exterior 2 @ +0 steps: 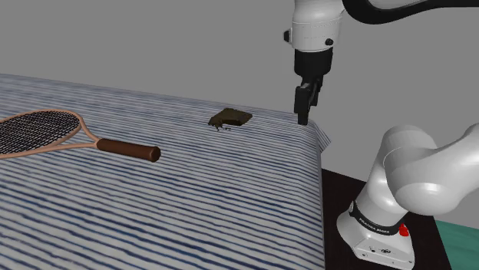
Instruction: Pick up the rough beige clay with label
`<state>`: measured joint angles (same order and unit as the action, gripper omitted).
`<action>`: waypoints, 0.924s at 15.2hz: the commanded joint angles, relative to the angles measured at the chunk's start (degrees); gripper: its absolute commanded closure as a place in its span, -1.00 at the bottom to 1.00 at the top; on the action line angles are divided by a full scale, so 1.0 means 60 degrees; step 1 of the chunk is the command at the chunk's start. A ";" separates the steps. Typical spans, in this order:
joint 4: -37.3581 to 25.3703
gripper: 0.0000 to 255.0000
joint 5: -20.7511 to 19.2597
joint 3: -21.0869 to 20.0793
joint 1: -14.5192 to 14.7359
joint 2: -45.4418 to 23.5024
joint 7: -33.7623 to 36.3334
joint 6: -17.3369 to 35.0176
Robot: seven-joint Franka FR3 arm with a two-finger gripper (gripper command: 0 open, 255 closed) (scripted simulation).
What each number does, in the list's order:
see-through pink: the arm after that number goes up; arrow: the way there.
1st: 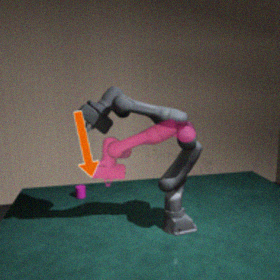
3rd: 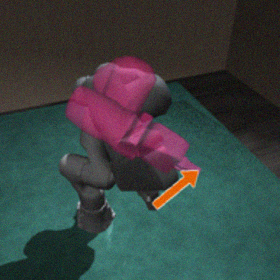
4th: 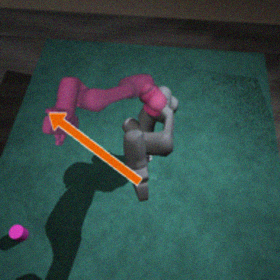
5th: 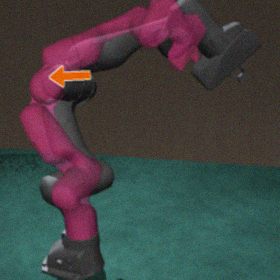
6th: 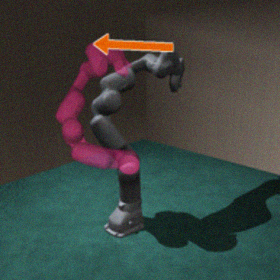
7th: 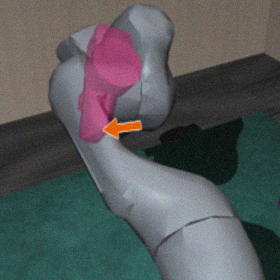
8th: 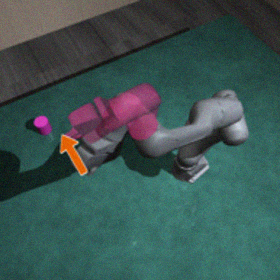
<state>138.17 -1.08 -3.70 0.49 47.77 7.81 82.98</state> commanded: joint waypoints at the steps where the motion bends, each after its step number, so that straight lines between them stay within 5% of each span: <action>1: 0.0000 -1.00 0.0000 0.0000 0.0000 0.0000 0.0000 0.0000; 14: -0.2330 -1.00 -0.0686 0.0801 0.0498 -0.4545 -0.2952 0.2643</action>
<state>125.97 -5.07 0.87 3.23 22.89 -8.46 97.97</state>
